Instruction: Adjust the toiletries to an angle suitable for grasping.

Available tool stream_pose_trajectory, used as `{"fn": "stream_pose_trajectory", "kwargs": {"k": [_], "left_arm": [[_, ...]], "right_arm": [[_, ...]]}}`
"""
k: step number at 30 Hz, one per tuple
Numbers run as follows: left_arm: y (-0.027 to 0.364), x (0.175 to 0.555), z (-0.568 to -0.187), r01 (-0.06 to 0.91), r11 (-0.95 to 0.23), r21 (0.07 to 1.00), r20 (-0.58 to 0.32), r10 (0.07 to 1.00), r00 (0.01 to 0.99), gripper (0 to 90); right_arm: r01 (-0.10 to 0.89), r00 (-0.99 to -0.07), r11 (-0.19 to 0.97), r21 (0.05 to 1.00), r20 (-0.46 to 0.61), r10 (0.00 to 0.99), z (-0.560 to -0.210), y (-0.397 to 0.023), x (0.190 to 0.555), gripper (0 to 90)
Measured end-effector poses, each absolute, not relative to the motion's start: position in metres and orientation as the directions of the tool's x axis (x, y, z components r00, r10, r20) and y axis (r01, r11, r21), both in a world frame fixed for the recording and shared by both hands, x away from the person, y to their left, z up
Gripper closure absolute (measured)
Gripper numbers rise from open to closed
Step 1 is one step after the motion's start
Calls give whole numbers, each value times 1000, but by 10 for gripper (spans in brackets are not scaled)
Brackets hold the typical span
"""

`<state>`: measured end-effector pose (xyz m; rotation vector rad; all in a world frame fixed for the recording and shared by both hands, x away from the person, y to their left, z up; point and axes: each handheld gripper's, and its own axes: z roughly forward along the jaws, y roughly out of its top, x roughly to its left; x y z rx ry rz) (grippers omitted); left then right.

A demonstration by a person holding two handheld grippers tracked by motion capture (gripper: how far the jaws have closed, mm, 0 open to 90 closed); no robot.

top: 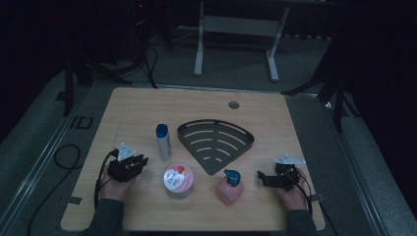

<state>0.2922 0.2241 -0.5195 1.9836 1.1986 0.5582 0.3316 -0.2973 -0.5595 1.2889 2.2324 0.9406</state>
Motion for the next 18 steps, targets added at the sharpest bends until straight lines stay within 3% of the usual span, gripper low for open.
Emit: {"fn": "stream_pose_trajectory", "kwargs": {"k": [3, 10, 18], "left_arm": [[219, 283, -510, 532, -294, 794, -21, 861, 507, 893], [194, 270, -483, 439, -367, 820, 9, 776, 631, 899], [162, 278, -469, 399, -417, 817, 24, 715, 699, 899]], "right_arm": [[601, -499, 352, 718, -7, 867, -560, -297, 332, 111], [602, -499, 351, 717, -6, 867, -560, -297, 332, 111], [602, -498, 350, 718, -6, 867, -560, -297, 332, 111]]}}
